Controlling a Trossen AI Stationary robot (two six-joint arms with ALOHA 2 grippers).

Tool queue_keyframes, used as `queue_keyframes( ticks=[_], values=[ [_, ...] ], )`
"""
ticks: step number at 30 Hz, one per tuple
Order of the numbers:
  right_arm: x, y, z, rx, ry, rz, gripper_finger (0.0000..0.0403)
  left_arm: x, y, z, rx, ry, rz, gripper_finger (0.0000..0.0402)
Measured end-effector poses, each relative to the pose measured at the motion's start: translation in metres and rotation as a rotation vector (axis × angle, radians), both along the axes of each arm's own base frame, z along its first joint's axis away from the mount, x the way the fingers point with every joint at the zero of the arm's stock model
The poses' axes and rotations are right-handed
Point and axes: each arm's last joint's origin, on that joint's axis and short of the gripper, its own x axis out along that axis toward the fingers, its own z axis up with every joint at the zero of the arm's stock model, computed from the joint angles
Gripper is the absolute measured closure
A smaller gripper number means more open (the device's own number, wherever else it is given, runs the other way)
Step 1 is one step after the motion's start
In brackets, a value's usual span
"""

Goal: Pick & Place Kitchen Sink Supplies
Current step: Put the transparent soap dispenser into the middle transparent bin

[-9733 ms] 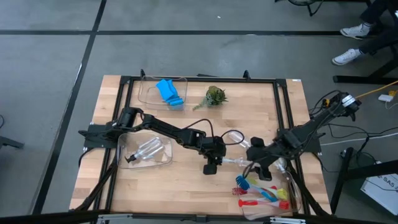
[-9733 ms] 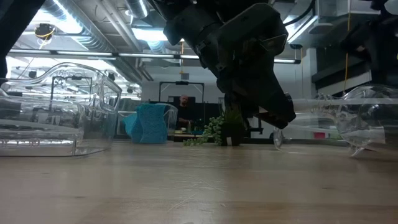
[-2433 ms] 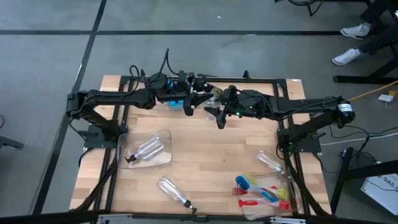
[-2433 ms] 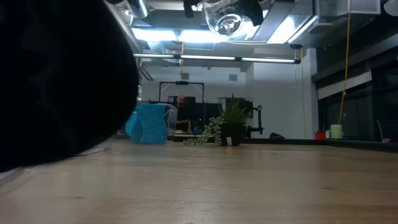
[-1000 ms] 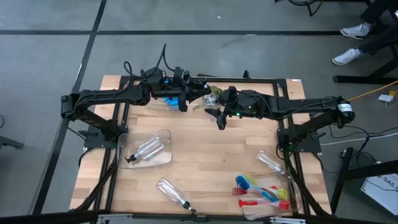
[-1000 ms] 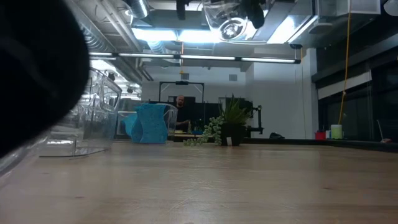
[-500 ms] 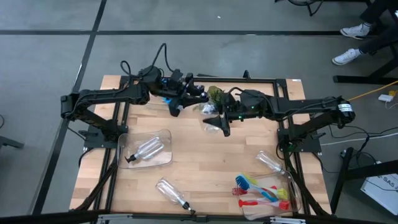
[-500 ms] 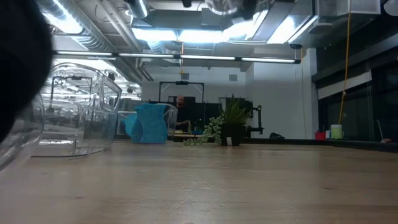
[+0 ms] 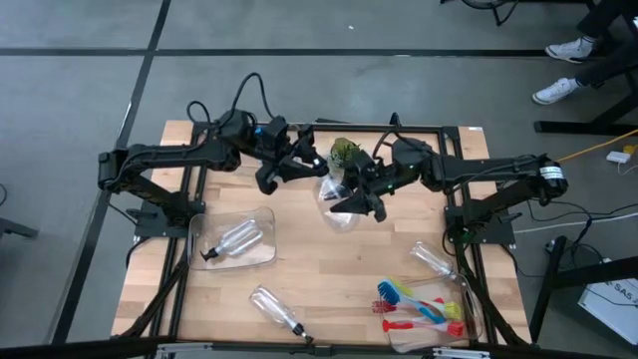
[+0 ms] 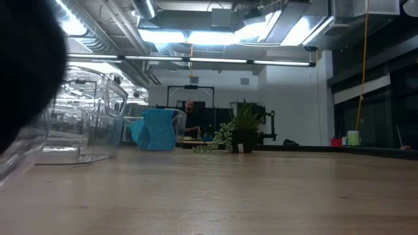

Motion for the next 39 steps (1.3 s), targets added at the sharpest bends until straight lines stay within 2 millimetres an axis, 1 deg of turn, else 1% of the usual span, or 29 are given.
queue_keyframes(
  ticks=[2, 6, 8, 12, 15, 19, 24, 31, 39],
  values=[
    [0.000, 0.000, 0.000, -0.003, -0.001, -0.001, 0.0187, 0.000, -0.001, 0.000, -0.011, -0.002, 0.016, 0.0250],
    [-0.003, -0.001, 0.008, -0.012, -0.054, -0.009, 0.0187, 0.001, -0.001, -0.002, -0.021, 0.024, 0.000, 0.0216],
    [-0.003, -0.001, 0.008, -0.015, -0.059, -0.011, 0.0187, 0.000, 0.000, -0.002, -0.031, 0.031, 0.001, 0.0200],
    [-0.001, -0.001, 0.003, -0.032, -0.036, -0.013, 0.0187, 0.000, 0.005, -0.002, -0.049, 0.034, 0.045, 0.0171],
    [-0.001, -0.002, 0.004, -0.059, -0.044, -0.068, 0.0187, -0.002, 0.014, -0.001, -0.064, 0.024, 0.112, 0.0156],
    [-0.002, -0.006, 0.003, -0.113, -0.038, -0.175, 0.0187, -0.006, 0.027, 0.000, -0.072, 0.016, 0.181, 0.0150],
    [-0.004, -0.011, -0.005, -0.189, 0.053, -0.334, 0.0187, -0.010, 0.040, -0.001, -0.072, 0.023, 0.236, 0.0153],
    [-0.004, -0.013, -0.007, -0.216, 0.075, -0.384, 0.0187, -0.009, 0.043, -0.007, -0.059, 0.086, 0.255, 0.0153],
    [-0.005, -0.016, -0.010, -0.254, 0.115, -0.465, 0.0187, -0.014, 0.045, -0.002, -0.054, 0.059, 0.290, 0.0153]
  ],
)
